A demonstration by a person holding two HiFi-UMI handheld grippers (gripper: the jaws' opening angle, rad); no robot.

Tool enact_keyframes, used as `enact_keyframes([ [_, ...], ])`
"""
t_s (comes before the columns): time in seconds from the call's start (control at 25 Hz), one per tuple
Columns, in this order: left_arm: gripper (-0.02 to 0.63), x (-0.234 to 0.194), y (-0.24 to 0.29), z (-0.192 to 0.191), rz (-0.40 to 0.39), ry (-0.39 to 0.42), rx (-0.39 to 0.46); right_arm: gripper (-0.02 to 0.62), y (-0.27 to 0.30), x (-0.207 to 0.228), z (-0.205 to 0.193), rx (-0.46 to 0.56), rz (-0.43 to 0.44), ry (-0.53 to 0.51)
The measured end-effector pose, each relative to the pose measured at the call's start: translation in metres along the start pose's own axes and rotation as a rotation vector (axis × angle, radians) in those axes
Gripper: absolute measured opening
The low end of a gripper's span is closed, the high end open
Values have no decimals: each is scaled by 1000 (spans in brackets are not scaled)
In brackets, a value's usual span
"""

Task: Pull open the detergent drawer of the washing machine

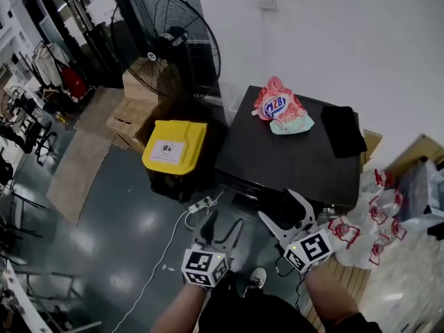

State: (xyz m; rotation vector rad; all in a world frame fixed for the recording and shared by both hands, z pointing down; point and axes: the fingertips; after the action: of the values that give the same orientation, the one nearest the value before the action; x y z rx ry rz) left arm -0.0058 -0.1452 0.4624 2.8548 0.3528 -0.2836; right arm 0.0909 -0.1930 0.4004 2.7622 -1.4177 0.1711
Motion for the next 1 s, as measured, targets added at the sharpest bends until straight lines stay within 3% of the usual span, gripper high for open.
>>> enact_keyframes([
  [0.32, 282, -28, 40, -34, -66, -120, -65, 354, 17, 13, -18, -32, -50, 1],
  [0.72, 282, -70, 91, -96, -138, -253, -225, 357, 45, 21, -36, -80, -147, 17],
  [0.88, 287, -82, 112, -117, -168, -335, -266, 367, 56, 25, -44, -94, -175, 34],
  [1.0, 291, -93, 129, -129, -188, -461, -272, 373, 65, 30, -51, -103, -192, 50],
])
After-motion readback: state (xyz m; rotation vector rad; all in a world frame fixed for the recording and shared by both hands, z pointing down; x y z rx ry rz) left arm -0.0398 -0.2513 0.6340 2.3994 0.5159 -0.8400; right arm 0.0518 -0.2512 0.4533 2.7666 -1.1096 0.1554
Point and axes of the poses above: the fingertips, and each gripper's own axes: y forward along the fingers, x to its right, z out of its top, and after that the axes turned 1 degree about x, right-handed
